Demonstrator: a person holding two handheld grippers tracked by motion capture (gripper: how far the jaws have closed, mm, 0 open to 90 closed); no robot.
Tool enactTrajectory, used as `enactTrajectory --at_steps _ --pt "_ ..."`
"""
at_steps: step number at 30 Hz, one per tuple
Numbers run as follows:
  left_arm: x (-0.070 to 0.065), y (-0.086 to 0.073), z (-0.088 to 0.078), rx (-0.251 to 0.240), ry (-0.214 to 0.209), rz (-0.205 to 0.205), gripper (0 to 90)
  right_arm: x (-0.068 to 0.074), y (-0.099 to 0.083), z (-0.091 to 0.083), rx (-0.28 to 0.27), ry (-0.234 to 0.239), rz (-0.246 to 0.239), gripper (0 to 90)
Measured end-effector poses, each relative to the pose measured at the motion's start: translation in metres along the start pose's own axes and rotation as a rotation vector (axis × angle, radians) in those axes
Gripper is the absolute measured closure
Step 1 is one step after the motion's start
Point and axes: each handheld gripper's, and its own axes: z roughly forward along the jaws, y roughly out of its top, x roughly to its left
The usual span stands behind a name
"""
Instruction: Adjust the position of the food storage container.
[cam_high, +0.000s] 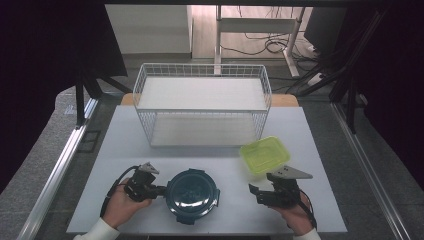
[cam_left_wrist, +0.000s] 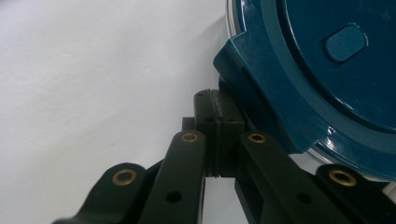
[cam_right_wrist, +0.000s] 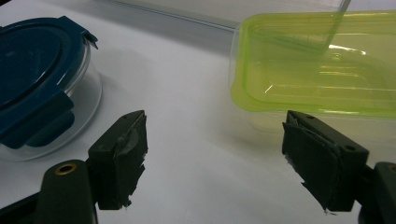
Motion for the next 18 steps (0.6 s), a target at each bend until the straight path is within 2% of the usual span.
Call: enactTrajectory --at_steps 6,12,18 --pt "-0.005 0.002 0.002 0.006 0.006 -0.001 90.0 -0.001 0.000 0.000 0.000 0.000 0.000 22.3" --pt "-0.011 0.003 0.004 0.005 -0.011 0.002 90.0 -0.001 0.000 0.000 -0.002 0.001 0.002 22.3" --pt "-0.011 0.002 0.006 -0.013 -0.032 0.000 90.0 0.000 0.001 -0.003 -0.015 0.001 0.001 22.2"
